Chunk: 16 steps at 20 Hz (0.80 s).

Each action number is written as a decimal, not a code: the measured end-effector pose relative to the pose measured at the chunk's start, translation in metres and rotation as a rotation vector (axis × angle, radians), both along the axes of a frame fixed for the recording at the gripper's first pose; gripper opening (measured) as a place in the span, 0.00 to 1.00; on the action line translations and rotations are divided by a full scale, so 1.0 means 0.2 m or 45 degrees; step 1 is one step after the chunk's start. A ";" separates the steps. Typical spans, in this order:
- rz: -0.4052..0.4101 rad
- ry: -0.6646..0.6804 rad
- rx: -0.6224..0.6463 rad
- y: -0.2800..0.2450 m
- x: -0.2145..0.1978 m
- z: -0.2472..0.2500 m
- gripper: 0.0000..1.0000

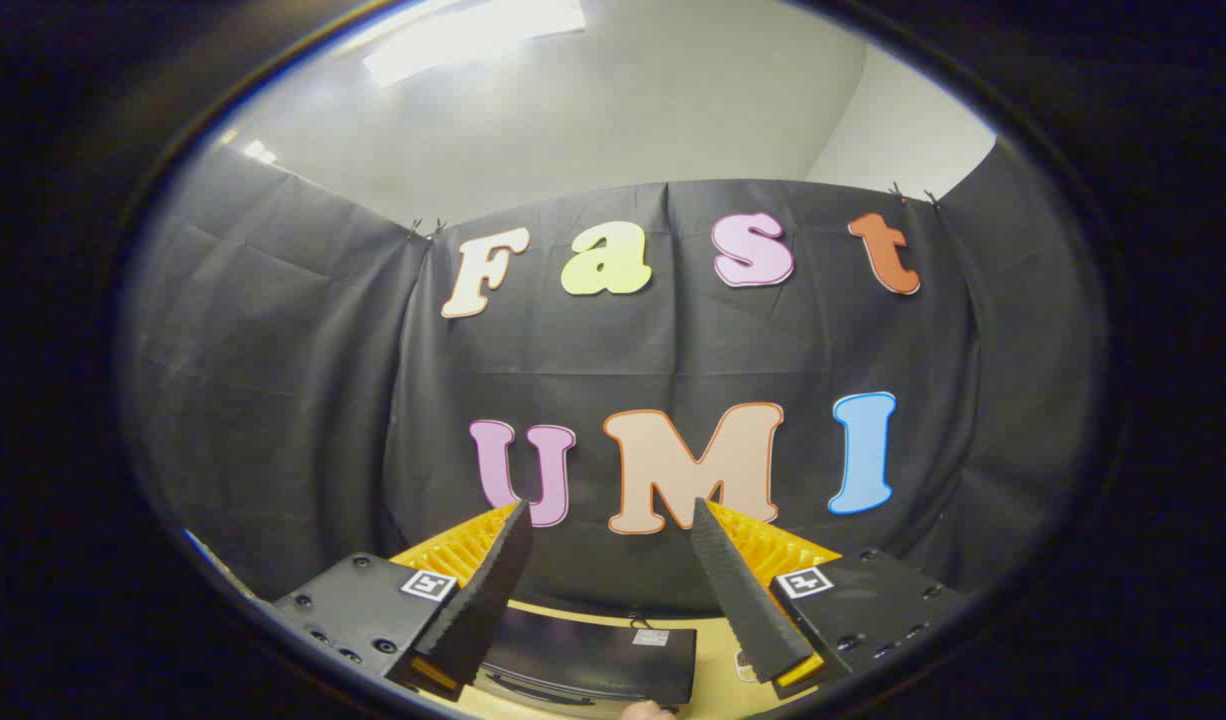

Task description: Open the toaster oven, put the food inside, and close the toaster oven door.

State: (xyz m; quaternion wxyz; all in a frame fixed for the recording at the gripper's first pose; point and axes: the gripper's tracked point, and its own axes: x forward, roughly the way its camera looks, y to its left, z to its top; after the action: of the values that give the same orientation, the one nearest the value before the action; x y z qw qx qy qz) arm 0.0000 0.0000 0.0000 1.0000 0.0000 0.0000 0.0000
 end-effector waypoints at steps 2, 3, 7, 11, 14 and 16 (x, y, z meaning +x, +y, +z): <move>0.009 0.021 -0.001 0.03 0.02 -0.03 1.00; 0.012 0.035 -0.003 0.03 0.03 -0.06 1.00; 0.014 0.068 -0.024 0.05 0.05 -0.13 1.00; 0.009 0.103 -0.037 0.05 0.08 -0.22 1.00; 0.011 0.135 -0.034 0.06 0.09 -0.30 1.00; 0.031 0.199 -0.028 0.08 0.11 -0.42 1.00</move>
State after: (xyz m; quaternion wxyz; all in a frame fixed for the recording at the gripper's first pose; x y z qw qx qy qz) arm 0.0229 0.0165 -0.0843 0.9968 -0.0111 0.0780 0.0121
